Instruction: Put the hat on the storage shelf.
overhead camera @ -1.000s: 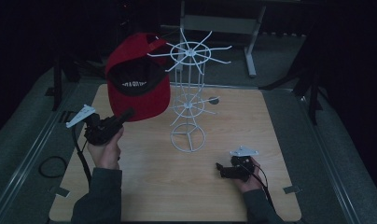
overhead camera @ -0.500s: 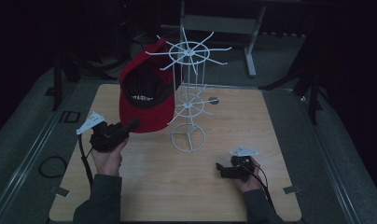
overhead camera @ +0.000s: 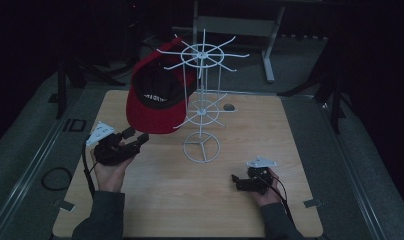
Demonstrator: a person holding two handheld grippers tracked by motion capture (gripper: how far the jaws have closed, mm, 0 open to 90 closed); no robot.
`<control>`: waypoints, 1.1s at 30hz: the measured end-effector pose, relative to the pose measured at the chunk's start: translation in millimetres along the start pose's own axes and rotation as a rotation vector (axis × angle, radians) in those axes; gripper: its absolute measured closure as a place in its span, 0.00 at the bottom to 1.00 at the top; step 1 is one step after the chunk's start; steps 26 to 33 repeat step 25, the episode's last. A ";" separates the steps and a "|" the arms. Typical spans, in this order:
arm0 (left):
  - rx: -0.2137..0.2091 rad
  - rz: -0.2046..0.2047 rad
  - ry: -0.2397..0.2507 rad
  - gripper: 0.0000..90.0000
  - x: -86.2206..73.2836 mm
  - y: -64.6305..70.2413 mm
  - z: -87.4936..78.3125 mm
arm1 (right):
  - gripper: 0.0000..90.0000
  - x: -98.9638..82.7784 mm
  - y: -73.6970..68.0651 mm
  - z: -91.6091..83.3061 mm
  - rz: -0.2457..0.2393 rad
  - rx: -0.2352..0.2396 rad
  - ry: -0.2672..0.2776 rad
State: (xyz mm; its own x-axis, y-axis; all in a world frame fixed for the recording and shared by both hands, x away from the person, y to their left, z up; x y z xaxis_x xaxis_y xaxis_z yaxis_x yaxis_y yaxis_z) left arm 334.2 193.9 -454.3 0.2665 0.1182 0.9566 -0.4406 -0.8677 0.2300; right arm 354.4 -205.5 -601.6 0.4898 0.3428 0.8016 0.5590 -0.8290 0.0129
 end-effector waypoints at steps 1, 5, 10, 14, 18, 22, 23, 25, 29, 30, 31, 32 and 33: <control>0.008 0.004 -0.003 0.42 -1.1 -0.6 -0.8 | 0.16 0.1 -0.1 0.0 0.002 0.000 0.000; 0.039 0.020 -0.019 0.39 -7.4 -4.3 -3.1 | 0.16 0.1 -0.1 0.0 0.001 0.000 0.001; 0.063 0.030 -0.054 0.38 -21.1 -8.3 -4.2 | 0.16 0.0 -0.1 0.0 0.001 0.000 0.001; 0.074 0.037 -0.092 0.38 -35.5 -10.2 -1.9 | 0.16 0.0 0.0 0.0 0.000 0.000 0.000; 0.073 0.029 -0.124 0.38 -47.8 -12.7 0.2 | 0.16 0.0 0.1 0.0 -0.001 0.000 0.000; 0.071 0.014 -0.145 0.39 -57.6 -15.4 1.0 | 0.16 0.0 0.0 0.0 -0.001 0.001 0.000; 0.065 0.010 -0.148 0.39 -59.5 -15.7 1.3 | 0.16 0.0 0.1 0.0 -0.001 0.001 0.000; 0.046 0.000 -0.158 0.41 -61.9 -15.4 1.8 | 0.16 0.0 0.1 0.0 -0.002 0.000 0.000; 0.046 0.000 -0.158 0.41 -61.9 -15.4 1.8 | 0.16 0.0 0.1 0.0 -0.002 0.000 0.000; 0.046 0.000 -0.158 0.41 -61.9 -15.4 1.8 | 0.16 0.0 0.1 0.0 -0.002 0.000 0.000; 0.046 0.000 -0.158 0.41 -61.9 -15.4 1.8 | 0.16 0.0 0.1 0.0 -0.002 0.000 0.000; 0.046 0.000 -0.158 0.41 -61.9 -15.4 1.8 | 0.16 0.0 0.1 0.0 -0.002 0.000 0.000; 0.046 0.000 -0.158 0.41 -61.9 -15.4 1.8 | 0.16 0.0 0.1 0.0 -0.002 0.000 0.000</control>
Point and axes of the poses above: each handheld gripper's, and its own axes: z roughly forward along the jaws, x roughly out of its top, y roughly to its right, the point moved 5 cm from there along z, roughly forward along the jaws, and after that the axes turned 7 degrees about y, right-handed, at the moved point
